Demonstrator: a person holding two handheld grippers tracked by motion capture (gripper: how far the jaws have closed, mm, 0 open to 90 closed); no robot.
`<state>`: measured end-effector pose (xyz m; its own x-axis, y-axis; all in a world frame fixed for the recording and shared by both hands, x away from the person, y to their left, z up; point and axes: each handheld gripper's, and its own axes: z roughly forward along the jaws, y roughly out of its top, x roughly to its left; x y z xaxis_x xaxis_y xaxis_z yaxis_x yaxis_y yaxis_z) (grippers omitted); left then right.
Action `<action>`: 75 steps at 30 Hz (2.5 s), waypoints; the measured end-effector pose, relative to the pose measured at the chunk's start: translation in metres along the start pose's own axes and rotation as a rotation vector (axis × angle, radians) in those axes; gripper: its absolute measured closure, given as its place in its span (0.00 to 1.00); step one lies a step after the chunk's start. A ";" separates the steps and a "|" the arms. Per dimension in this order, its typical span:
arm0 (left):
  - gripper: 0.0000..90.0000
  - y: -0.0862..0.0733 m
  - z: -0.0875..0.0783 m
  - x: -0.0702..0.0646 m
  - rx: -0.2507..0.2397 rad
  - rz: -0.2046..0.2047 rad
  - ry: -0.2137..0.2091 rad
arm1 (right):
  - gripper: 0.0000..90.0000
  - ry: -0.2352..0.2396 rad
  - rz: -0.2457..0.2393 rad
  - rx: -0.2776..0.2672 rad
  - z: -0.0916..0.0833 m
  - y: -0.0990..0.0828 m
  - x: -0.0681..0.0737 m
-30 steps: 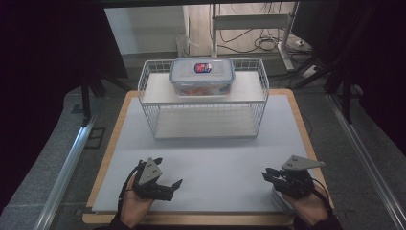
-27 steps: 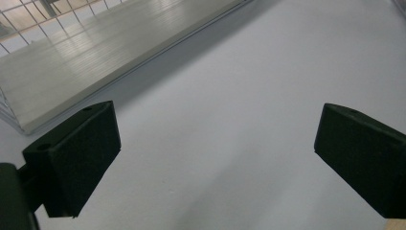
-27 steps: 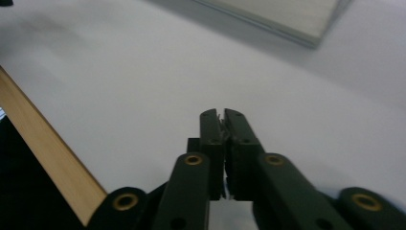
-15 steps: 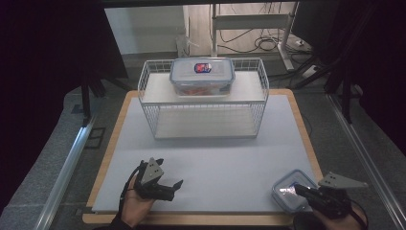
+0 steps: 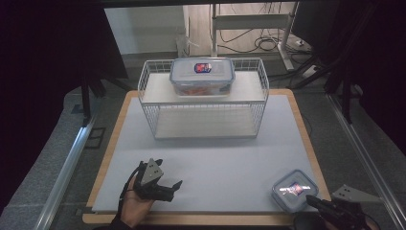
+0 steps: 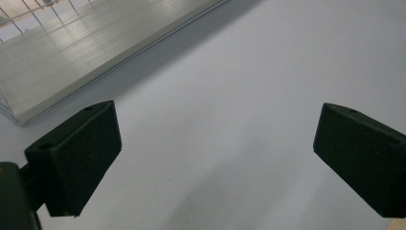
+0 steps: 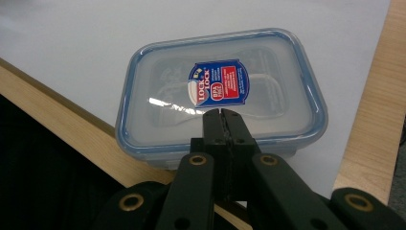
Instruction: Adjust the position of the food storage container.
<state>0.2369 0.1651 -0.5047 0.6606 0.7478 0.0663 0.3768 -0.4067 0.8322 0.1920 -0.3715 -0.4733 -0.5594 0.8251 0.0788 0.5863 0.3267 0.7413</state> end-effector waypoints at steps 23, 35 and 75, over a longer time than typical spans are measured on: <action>0.03 -0.001 0.006 0.000 0.012 -0.006 -0.026 | 1.00 0.052 0.026 -0.046 0.033 0.011 -0.001; 0.04 -0.002 0.008 0.000 0.025 -0.012 -0.033 | 1.00 -0.027 0.051 -0.043 0.039 0.026 -0.020; 0.37 0.006 0.013 -0.024 0.110 -0.072 -0.184 | 1.00 0.162 0.003 0.152 0.096 0.046 0.028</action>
<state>0.2323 0.1379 -0.5083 0.7328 0.6729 -0.1011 0.4895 -0.4182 0.7652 0.2597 -0.2892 -0.5012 -0.6374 0.7452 0.1959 0.6627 0.4005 0.6328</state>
